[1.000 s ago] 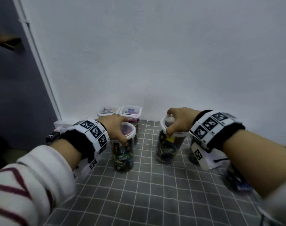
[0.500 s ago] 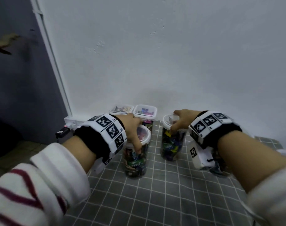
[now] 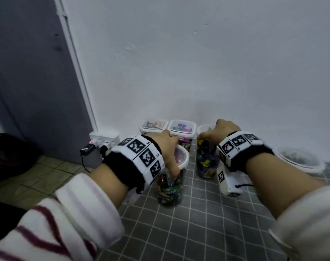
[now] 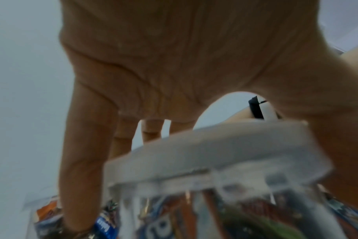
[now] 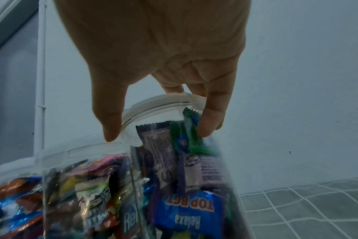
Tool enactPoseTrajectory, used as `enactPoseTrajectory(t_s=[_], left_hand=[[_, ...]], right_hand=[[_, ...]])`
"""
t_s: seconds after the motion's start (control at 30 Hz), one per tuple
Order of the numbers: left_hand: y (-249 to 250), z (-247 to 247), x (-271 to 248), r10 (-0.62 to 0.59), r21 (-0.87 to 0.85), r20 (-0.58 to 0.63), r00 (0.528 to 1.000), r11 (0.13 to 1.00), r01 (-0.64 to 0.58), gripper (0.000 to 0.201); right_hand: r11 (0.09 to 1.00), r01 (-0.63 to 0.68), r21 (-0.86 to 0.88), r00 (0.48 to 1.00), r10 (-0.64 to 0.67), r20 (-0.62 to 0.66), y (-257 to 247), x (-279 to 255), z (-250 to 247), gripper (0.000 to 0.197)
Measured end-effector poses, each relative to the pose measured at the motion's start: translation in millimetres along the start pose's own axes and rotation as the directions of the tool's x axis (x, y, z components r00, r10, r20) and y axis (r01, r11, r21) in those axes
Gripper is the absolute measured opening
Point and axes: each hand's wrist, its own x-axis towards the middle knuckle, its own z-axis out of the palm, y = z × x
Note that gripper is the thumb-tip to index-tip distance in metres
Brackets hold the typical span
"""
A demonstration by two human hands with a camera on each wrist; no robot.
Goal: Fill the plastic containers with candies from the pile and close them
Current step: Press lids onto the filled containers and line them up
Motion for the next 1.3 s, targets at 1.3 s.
enactPoseTrajectory(t_s=[1.3], left_hand=[[5, 3, 0, -0.057, -0.04, 0.006, 0.998, 0.998, 0.058, 0.084]], right_hand=[[0.993, -0.085, -0.081, 0.995, 0.088, 0.037, 82, -13, -51, 0.068]])
